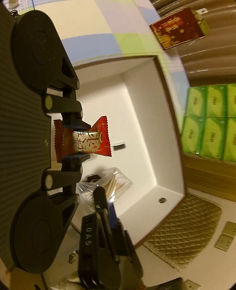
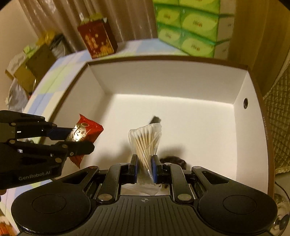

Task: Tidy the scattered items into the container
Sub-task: 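Carry the snack packet and swab bag over the brown box, then open both grippers to drop the packet and swab bag into the box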

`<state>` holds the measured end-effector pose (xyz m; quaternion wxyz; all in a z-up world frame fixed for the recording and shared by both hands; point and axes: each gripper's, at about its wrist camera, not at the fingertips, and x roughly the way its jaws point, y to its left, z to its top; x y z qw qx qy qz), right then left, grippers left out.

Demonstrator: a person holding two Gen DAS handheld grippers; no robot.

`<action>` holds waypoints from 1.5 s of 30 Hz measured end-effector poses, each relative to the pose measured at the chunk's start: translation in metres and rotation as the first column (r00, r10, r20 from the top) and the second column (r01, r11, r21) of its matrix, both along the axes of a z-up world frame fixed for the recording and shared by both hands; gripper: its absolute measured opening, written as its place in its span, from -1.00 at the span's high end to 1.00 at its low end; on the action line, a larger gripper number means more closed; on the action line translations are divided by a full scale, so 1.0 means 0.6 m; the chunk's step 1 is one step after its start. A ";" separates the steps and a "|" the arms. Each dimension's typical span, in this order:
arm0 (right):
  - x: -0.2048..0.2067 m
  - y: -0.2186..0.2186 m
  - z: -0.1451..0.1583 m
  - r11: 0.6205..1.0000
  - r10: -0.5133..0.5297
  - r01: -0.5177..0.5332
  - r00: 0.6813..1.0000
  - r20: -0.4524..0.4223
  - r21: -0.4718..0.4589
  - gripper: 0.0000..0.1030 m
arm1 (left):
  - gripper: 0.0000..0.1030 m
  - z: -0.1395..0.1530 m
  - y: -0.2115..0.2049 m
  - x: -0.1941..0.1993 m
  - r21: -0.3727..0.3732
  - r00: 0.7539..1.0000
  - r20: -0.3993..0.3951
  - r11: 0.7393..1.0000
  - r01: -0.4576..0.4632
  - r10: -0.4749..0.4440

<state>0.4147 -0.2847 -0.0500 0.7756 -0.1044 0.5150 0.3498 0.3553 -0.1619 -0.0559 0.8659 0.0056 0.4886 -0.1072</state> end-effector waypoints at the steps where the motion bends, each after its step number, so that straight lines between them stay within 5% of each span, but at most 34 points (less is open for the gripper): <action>1: 0.004 0.000 -0.003 1.000 0.010 -0.010 1.000 -0.011 -0.005 0.76 | 0.57 -0.005 -0.002 0.002 -0.001 1.000 -0.013 1.000 0.000 0.000; 6: 0.011 0.010 -0.015 0.994 0.099 -0.101 0.993 -0.063 -0.030 0.74 | 0.56 -0.028 -0.012 0.008 0.014 0.997 -0.075 1.000 0.010 -0.009; 10: 0.013 0.012 -0.012 0.992 0.118 -0.120 0.992 -0.031 -0.050 -0.09 | 0.26 -0.036 -0.014 0.007 0.027 0.995 -0.103 1.000 0.012 -0.010; 20: 0.003 -0.008 0.018 0.992 0.098 -0.096 0.995 0.019 -0.085 -0.75 | -0.42 -0.019 -0.006 -0.005 0.045 0.994 -0.105 0.999 -0.015 0.020; 29: -0.009 -0.022 0.039 0.993 0.053 -0.045 0.996 0.065 -0.107 -0.89 | -0.63 0.012 -0.002 -0.019 0.043 0.995 -0.081 0.998 -0.052 0.055; 45: -0.058 -0.028 0.072 0.997 0.016 -0.007 0.992 0.121 -0.077 -0.90 | -0.70 0.065 0.012 -0.071 0.030 0.997 -0.009 0.996 -0.081 0.081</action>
